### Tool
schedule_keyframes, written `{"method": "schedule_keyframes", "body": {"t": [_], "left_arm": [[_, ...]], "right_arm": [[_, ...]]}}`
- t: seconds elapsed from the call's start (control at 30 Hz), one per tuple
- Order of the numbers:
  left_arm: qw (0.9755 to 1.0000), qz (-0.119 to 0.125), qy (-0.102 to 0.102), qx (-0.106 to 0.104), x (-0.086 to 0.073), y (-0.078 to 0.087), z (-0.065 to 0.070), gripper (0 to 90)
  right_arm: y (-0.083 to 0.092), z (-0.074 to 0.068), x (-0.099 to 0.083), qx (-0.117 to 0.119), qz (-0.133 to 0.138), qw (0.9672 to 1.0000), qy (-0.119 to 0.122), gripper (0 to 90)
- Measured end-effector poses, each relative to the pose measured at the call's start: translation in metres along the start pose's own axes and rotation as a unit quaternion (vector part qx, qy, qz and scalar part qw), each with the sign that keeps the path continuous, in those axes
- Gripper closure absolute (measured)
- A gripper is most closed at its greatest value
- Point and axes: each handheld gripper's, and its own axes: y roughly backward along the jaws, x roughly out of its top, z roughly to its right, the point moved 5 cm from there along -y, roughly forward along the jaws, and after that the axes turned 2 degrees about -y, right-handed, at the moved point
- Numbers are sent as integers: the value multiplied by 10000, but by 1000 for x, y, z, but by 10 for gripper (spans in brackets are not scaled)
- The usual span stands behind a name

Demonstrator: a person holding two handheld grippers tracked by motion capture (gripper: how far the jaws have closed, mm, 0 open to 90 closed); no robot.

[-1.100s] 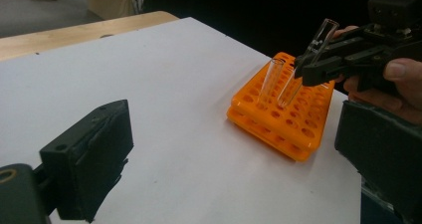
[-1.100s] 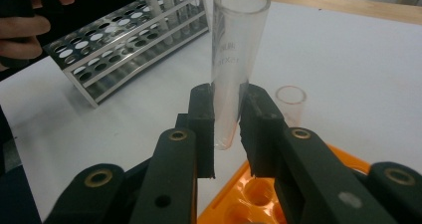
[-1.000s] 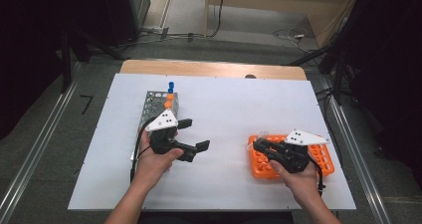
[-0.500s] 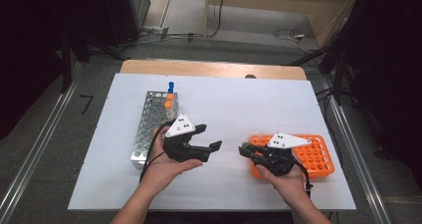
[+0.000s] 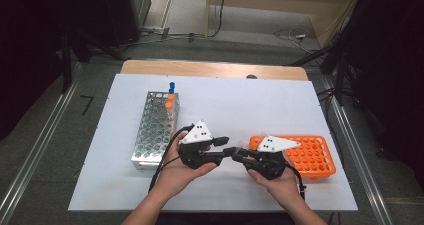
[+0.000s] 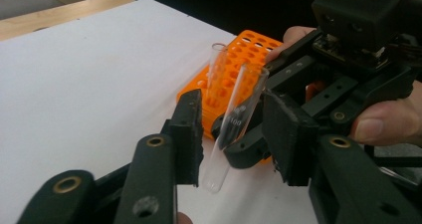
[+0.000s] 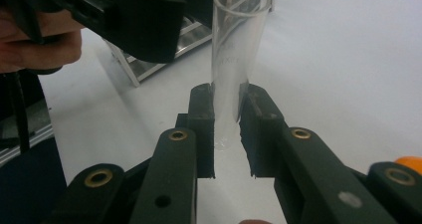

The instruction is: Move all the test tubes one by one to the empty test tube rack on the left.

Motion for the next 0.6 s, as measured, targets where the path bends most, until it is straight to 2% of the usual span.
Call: {"method": "schedule_keyframes", "body": {"t": [0.13,0.23,0.33,0.6], "left_arm": [[9999,-80,-2,-116,0,-7,5,649],[9998,-156,-65,-52,-1,-13,6,670],[9999,-150,1,-71,-1,-17,6,698],[9999,-127,-84,22,-1,-17,5,737]], "right_arm": [[-3,-4,0,67,-38,10000,50,739],[-4,-6,0,98,-59,9999,55,739],[-5,-7,-1,125,-70,9999,69,739],[-5,-7,-1,219,-86,9997,16,738]]}}
